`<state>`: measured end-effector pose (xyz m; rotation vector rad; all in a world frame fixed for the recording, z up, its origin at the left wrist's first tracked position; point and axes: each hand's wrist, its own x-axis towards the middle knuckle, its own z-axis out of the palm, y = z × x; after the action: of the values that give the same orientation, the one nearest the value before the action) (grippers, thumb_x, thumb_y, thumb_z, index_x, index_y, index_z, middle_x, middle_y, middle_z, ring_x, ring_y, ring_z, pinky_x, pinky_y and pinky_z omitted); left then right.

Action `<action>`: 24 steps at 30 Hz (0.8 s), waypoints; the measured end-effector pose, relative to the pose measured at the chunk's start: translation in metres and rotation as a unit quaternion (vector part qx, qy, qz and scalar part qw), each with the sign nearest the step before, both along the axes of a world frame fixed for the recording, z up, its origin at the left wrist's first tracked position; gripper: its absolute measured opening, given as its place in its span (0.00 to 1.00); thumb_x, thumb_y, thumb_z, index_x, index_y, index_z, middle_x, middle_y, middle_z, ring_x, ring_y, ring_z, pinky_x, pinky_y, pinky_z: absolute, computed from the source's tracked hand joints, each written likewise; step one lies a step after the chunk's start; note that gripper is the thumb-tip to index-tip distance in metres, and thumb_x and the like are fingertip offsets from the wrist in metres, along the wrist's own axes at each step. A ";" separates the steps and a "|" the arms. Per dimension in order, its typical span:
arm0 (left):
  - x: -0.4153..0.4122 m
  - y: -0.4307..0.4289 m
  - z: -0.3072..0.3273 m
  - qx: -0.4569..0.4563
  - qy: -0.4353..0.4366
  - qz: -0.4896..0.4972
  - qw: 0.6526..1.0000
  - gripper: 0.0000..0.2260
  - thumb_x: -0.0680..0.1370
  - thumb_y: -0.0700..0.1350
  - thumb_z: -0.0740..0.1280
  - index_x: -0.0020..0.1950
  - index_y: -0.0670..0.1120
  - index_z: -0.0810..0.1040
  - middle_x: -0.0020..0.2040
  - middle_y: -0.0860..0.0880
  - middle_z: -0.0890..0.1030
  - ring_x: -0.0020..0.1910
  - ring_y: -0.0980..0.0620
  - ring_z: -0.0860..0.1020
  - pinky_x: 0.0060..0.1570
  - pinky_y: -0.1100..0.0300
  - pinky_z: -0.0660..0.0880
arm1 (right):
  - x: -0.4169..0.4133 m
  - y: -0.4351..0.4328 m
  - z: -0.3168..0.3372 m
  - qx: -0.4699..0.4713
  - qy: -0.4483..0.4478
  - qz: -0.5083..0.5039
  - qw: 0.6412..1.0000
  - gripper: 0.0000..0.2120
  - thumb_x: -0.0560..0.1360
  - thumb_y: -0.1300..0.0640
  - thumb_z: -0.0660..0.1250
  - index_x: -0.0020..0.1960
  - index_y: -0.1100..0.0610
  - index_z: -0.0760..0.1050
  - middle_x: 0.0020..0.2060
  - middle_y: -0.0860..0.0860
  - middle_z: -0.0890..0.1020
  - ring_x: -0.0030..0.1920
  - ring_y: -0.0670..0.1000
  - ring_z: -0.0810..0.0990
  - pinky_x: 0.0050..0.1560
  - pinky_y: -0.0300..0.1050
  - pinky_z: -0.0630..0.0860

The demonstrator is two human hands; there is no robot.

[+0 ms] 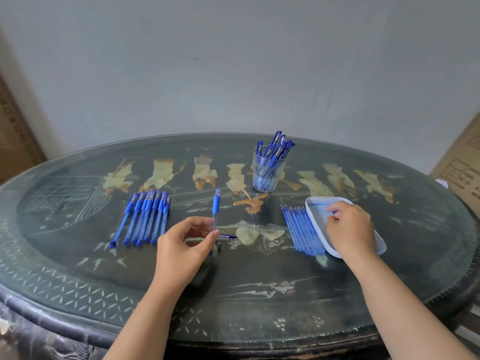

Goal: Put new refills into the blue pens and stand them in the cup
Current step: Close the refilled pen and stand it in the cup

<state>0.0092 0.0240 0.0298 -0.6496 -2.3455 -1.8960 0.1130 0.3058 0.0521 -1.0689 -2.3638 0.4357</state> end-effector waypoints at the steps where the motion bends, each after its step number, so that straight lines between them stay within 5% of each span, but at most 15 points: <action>1: 0.001 0.000 0.000 -0.002 0.001 -0.002 1.000 0.08 0.71 0.41 0.76 0.47 0.51 0.84 0.41 0.59 0.84 0.41 0.59 0.82 0.42 0.72 0.76 | 0.005 0.005 0.000 0.004 -0.020 -0.015 1.000 0.14 0.76 0.67 0.61 0.57 0.58 0.82 0.55 0.59 0.81 0.52 0.62 0.79 0.49 0.48 0.73; 9: 0.002 0.000 0.000 -0.003 -0.001 -0.002 1.000 0.08 0.71 0.41 0.76 0.47 0.51 0.84 0.42 0.57 0.85 0.41 0.60 0.82 0.41 0.74 0.75 | 0.011 0.019 -0.004 -0.027 -0.152 -0.041 0.987 0.20 0.75 0.67 0.61 0.63 0.53 0.78 0.60 0.55 0.77 0.57 0.59 0.77 0.49 0.49 0.76; 15: 0.001 0.000 0.000 -0.007 0.002 -0.006 1.000 0.09 0.71 0.41 0.76 0.47 0.51 0.83 0.41 0.57 0.85 0.41 0.61 0.82 0.41 0.73 0.76 | 0.008 0.020 0.003 -0.049 -0.166 -0.044 0.984 0.17 0.75 0.69 0.60 0.61 0.56 0.70 0.49 0.56 0.75 0.48 0.58 0.74 0.46 0.52 0.78; 20: 0.001 0.001 -0.001 -0.005 0.003 -0.009 1.000 0.08 0.70 0.41 0.76 0.48 0.51 0.83 0.40 0.56 0.85 0.41 0.60 0.82 0.41 0.73 0.76 | 0.005 0.018 0.007 -0.067 -0.123 -0.056 0.989 0.18 0.75 0.67 0.63 0.64 0.61 0.68 0.56 0.61 0.78 0.54 0.63 0.77 0.44 0.49 0.72; 24: 0.000 0.001 0.000 -0.007 0.001 -0.014 1.000 0.08 0.71 0.42 0.76 0.48 0.51 0.84 0.41 0.56 0.85 0.42 0.60 0.82 0.41 0.72 0.76 | -0.003 -0.003 0.029 -0.142 0.008 0.032 0.989 0.13 0.77 0.66 0.61 0.59 0.64 0.77 0.44 0.60 0.82 0.44 0.62 0.78 0.42 0.50 0.74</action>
<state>0.0096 0.0247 0.0293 -0.6900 -2.3618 -1.8917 0.1098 0.3029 0.0814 -1.1078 -2.3756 0.8221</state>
